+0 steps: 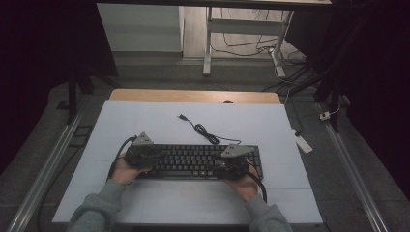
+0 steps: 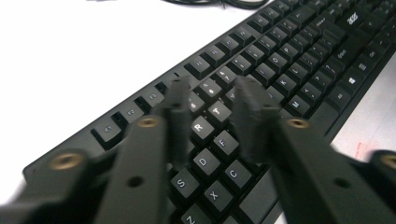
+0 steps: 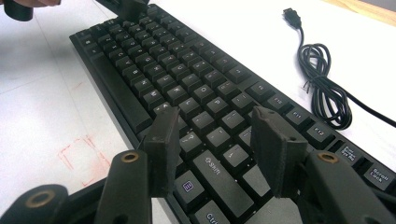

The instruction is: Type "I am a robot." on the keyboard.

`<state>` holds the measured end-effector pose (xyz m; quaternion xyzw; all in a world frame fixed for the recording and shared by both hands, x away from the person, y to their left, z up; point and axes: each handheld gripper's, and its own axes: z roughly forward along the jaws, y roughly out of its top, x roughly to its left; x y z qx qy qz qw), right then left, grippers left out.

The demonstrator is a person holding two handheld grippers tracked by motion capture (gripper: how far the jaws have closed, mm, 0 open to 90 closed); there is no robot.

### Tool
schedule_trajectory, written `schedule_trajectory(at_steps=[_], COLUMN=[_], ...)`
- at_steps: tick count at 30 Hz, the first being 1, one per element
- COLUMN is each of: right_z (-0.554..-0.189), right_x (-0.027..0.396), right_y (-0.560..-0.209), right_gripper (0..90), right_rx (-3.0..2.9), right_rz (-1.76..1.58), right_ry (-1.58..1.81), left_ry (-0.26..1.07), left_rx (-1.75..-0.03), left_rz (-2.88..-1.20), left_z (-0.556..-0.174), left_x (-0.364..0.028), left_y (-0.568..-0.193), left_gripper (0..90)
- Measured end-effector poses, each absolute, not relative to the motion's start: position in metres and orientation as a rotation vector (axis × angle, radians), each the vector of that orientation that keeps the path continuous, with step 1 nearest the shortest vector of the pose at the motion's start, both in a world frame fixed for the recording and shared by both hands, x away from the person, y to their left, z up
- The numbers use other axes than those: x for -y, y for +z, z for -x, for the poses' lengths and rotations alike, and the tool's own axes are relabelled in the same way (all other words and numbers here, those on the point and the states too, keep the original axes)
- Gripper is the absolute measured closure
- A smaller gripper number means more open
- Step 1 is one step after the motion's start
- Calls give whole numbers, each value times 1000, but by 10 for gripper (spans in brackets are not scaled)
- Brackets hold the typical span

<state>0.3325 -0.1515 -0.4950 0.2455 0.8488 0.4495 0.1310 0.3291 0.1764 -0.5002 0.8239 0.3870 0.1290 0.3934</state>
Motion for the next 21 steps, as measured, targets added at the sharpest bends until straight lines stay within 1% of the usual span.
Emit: schedule_trajectory(at_steps=[2, 3, 9, 21], right_z=[-332, -333, -333, -333], right_x=[151, 152, 152, 152], right_y=[-495, -495, -495, -495], right_gripper=[524, 524, 523, 521], right_rx=[-2463, -2467, -2468, -2467], right_rz=[-713, -713, -718, -722], right_ry=[1306, 1302, 1302, 1307], left_ry=[317, 311, 296, 315], left_rx=[-971, -967, -955, -965], left_rz=[-2100, -2102, -2125, -2185], left_z=[-330, -331, -337, -343], left_x=[-175, -174, -164, -150], left_y=[-501, -502, -506, -516], left_gripper=[850, 891, 893, 892])
